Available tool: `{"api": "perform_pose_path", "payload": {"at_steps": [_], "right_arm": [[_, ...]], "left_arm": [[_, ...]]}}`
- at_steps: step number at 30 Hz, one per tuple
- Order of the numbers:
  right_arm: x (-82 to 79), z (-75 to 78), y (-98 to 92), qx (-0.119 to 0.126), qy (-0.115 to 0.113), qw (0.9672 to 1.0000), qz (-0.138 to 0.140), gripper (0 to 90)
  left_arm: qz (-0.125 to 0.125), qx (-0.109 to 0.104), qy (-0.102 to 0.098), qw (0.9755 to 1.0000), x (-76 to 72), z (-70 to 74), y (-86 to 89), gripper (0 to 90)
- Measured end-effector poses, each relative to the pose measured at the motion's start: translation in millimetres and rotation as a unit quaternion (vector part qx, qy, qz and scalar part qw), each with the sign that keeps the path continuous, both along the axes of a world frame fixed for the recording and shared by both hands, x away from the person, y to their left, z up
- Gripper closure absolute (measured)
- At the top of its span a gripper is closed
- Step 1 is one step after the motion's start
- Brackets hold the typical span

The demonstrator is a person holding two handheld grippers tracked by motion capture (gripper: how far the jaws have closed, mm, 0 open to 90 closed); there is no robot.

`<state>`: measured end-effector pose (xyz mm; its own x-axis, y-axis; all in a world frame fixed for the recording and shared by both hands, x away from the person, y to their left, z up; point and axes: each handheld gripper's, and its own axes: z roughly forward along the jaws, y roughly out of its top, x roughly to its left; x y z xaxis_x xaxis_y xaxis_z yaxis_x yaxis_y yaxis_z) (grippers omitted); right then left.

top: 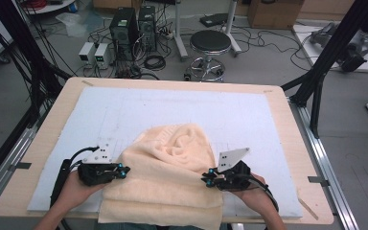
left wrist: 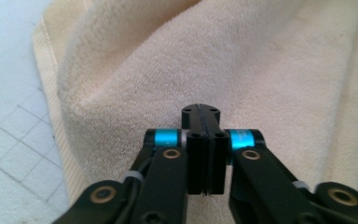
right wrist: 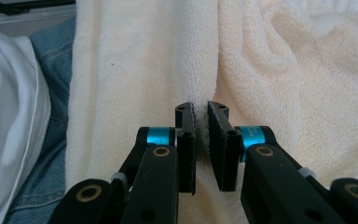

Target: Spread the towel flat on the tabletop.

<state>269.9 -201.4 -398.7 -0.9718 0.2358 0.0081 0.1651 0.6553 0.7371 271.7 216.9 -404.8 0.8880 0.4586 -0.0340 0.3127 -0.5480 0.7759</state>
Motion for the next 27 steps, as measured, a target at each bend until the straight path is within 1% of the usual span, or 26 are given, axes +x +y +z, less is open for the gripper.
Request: {"api": "perform_pose_path", "payload": {"at_steps": [1,2,3,5,7,9,11,12,13,14,15,17,18,19,21,23,24,25,26,27], "right_arm": [[-0.6,0.7,0.3,-0.002,-0.004,1.0,0.002,82.2],[-0.6,0.9,1.1,-0.001,0.0,1.0,0.008,82.2],[-0.2,0.6,2.5,0.001,0.003,0.9999,0.015,82.2],[2.0,-1.6,6.2,-0.006,0.01,0.9996,0.026,82.0],[4.6,-4.6,9.2,-0.014,0.014,0.9993,0.032,82.0],[6.4,-5.8,8.8,-0.015,0.013,0.9994,0.029,81.8],[8.5,-6.3,7.2,-0.009,0.015,0.9995,0.025,81.3],[9.5,-6.5,6.4,-0.007,0.015,0.9997,0.02,81.1],[11.2,-6.6,5.4,-0.007,0.013,0.9997,0.018,81.0],[13.0,-6.8,4.4,-0.006,0.012,0.9998,0.013,81.0],[15.3,-7.5,4.0,-0.005,0.012,0.9999,0.008,80.9],[19.3,-9.5,3.7,-0.01,0.013,0.9999,0.002,80.8],[20.4,-10.7,4.1,-0.013,0.017,0.9998,0.0,80.8],[20.9,-11.7,4.4,-0.015,0.017,0.9997,-0.001,80.8],[19.8,-12.7,4.8,-0.014,0.016,0.9998,0.003,81.2],[15.9,-11.9,3.9,-0.005,0.023,0.9996,0.016,81.7],[13.6,-11.5,3.4,-0.001,0.024,0.9995,0.023,81.8],[11.1,-11.1,3.3,0.0,0.029,0.9991,0.03,81.8],[9.1,-10.8,3.4,-0.001,0.026,0.9991,0.033,81.7],[8.2,-10.2,3.5,-0.007,0.019,0.9993,0.03,81.2]], "left_arm": [[0.005,-0.002,-0.005,1.0,0.6,0.9,-0.4,79.1],[0.013,0.0,-0.009,0.9999,2.1,2.3,-1.4,71.0],[0.013,-0.005,-0.007,0.9999,4.8,3.3,-3.0,64.7],[0.014,-0.014,-0.007,0.9998,10.2,4.3,-7.8,57.2],[0.022,-0.015,-0.005,0.9996,16.5,2.9,-15.1,48.0],[0.024,-0.007,-0.005,0.9997,21.5,-0.1,-19.5,46.5],[0.032,0.002,0.0,0.9995,27.5,-4.0,-23.1,46.1],[0.033,0.004,0.005,0.9994,30.1,-6.0,-24.3,47.8],[0.036,0.01,0.007,0.9993,32.6,-7.9,-25.1,51.6],[0.039,0.015,0.016,0.999,34.6,-9.8,-25.8,57.2],[0.037,0.02,0.024,0.9989,36.5,-11.9,-26.0,64.3],[0.034,0.03,0.032,0.9985,37.5,-13.9,-25.6,73.8],[0.033,0.029,0.03,0.9986,36.3,-14.3,-24.7,80.7],[0.03,0.028,0.03,0.9987,35.2,-14.1,-23.3,84.5],[0.026,0.026,0.027,0.999,30.5,-12.2,-18.7,89.2],[0.016,0.02,0.032,0.9992,24.4,-11.5,-13.0,89.1],[0.012,0.017,0.033,0.9992,20.6,-11.5,-10.7,89.2],[0.006,0.017,0.033,0.9993,17.0,-10.7,-8.5,89.2],[0.001,0.016,0.031,0.9994,13.2,-9.4,-6.6,89.3],[-0.001,0.013,0.024,0.9996,9.2,-7.7,-5.0,89.3]]}}
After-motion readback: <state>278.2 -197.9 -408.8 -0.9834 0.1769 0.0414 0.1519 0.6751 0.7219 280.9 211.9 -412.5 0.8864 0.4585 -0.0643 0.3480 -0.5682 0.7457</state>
